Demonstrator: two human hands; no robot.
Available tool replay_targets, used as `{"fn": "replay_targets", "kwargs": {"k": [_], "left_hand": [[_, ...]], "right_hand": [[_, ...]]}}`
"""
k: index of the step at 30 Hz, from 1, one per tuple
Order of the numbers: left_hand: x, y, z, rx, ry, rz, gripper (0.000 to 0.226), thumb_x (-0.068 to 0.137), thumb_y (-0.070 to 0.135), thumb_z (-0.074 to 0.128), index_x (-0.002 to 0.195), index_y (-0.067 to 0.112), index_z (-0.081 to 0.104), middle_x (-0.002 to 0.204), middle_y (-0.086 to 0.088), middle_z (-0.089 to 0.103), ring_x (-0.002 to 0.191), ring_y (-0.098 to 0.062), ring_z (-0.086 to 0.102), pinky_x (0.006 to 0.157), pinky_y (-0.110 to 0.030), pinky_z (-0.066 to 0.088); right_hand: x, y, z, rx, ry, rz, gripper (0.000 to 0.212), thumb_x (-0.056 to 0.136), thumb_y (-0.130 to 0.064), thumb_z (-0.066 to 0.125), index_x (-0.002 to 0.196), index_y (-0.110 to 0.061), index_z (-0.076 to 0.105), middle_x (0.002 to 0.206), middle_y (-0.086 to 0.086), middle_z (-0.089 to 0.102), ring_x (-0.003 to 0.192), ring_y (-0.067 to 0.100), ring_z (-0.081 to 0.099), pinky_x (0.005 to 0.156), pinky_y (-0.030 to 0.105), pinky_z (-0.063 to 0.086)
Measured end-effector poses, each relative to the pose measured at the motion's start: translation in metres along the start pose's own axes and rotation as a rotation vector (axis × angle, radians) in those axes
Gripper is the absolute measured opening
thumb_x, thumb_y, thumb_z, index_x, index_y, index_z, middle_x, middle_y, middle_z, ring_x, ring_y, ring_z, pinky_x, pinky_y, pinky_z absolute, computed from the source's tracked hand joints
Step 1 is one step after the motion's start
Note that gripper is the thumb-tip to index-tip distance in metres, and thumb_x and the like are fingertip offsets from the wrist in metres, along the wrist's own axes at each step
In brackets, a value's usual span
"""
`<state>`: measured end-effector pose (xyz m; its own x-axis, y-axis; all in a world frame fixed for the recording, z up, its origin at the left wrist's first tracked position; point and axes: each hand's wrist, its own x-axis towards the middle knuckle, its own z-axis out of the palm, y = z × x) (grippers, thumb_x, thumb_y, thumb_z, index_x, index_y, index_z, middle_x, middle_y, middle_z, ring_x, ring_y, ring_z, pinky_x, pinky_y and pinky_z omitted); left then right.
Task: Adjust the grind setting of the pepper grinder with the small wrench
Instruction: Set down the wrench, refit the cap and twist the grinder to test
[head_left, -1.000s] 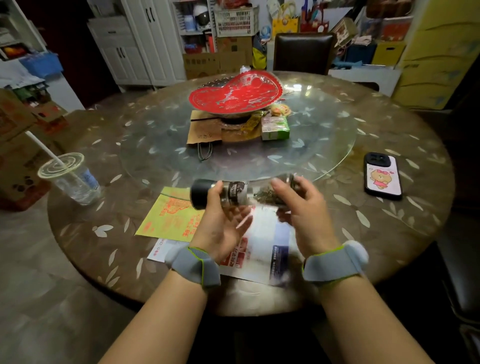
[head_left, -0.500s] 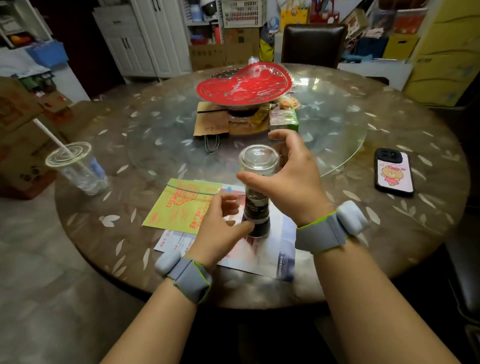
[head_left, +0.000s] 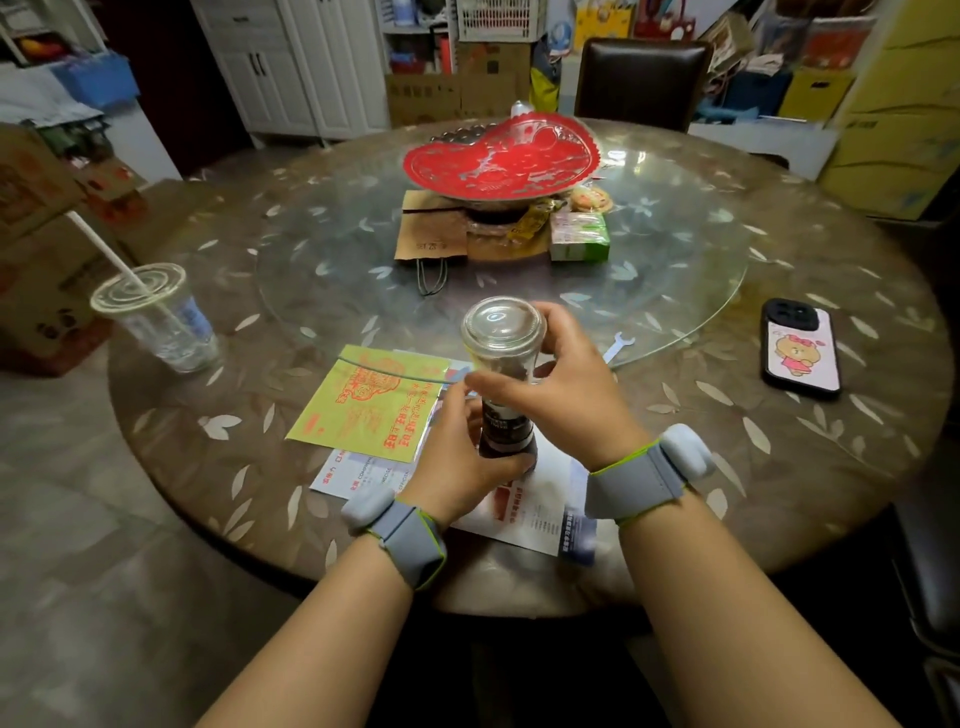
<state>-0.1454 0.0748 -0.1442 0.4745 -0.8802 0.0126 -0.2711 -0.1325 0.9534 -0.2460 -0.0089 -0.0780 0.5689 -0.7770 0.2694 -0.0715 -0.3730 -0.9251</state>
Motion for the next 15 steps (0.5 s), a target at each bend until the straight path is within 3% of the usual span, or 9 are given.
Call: {"fn": "replay_targets", "kwargs": {"k": [3,6,8,10,13,15], "left_hand": [[0.002,0.005,0.002,-0.01,0.024,0.06,0.082,0.066,0.001,0.085,0.133,0.011,0.038,0.115,0.001,0.064,0.105,-0.005,0.065,0.087,-0.016,0.051],[0.004,0.012,-0.002,-0.177,0.052,0.044,0.085,0.068,0.002,0.083,0.137,0.01,0.034,0.121,-0.008,0.064,0.114,-0.014,0.063,0.103,-0.037,0.048],[0.007,0.019,-0.006,-0.238,0.074,0.071,0.085,0.066,0.008,0.082,0.136,0.013,0.036,0.124,-0.011,0.063,0.117,-0.021,0.062,0.105,-0.044,0.046],[0.011,0.026,-0.007,-0.158,0.045,0.126,0.071,0.066,0.006,0.079,0.128,0.015,0.044,0.116,-0.008,0.066,0.11,-0.021,0.065,0.098,-0.047,0.051],[0.016,0.03,-0.001,-0.043,-0.016,0.115,0.052,0.066,0.015,0.075,0.115,0.012,0.06,0.105,-0.007,0.072,0.099,-0.021,0.069,0.092,-0.049,0.054],[0.019,0.03,0.0,-0.06,-0.013,0.092,0.045,0.066,0.021,0.076,0.109,0.009,0.066,0.101,-0.007,0.074,0.095,-0.021,0.071,0.092,-0.049,0.054]], "right_hand": [[-0.003,0.013,0.004,0.097,-0.076,0.058,0.065,0.058,-0.037,0.086,0.114,-0.023,0.055,0.106,-0.003,0.069,0.101,0.011,0.065,0.089,0.034,0.054],[-0.01,0.033,0.001,0.26,-0.103,0.125,0.066,0.062,-0.04,0.081,0.118,-0.017,0.055,0.112,0.005,0.069,0.11,0.017,0.063,0.092,0.039,0.052],[-0.018,0.049,-0.004,0.379,-0.083,0.208,0.065,0.067,-0.038,0.077,0.122,-0.013,0.054,0.114,0.008,0.068,0.109,0.017,0.063,0.091,0.036,0.05],[-0.026,0.062,-0.007,0.436,-0.066,0.287,0.052,0.072,-0.03,0.071,0.119,-0.013,0.056,0.107,0.007,0.068,0.101,0.013,0.064,0.088,0.031,0.047],[-0.027,0.071,-0.007,0.475,-0.068,0.322,0.03,0.08,-0.024,0.063,0.109,-0.02,0.064,0.106,0.005,0.071,0.106,0.02,0.064,0.096,0.038,0.048],[-0.023,0.069,-0.009,0.49,-0.068,0.34,0.027,0.081,-0.025,0.059,0.107,-0.02,0.064,0.108,0.003,0.072,0.108,0.02,0.064,0.098,0.041,0.047]]}}
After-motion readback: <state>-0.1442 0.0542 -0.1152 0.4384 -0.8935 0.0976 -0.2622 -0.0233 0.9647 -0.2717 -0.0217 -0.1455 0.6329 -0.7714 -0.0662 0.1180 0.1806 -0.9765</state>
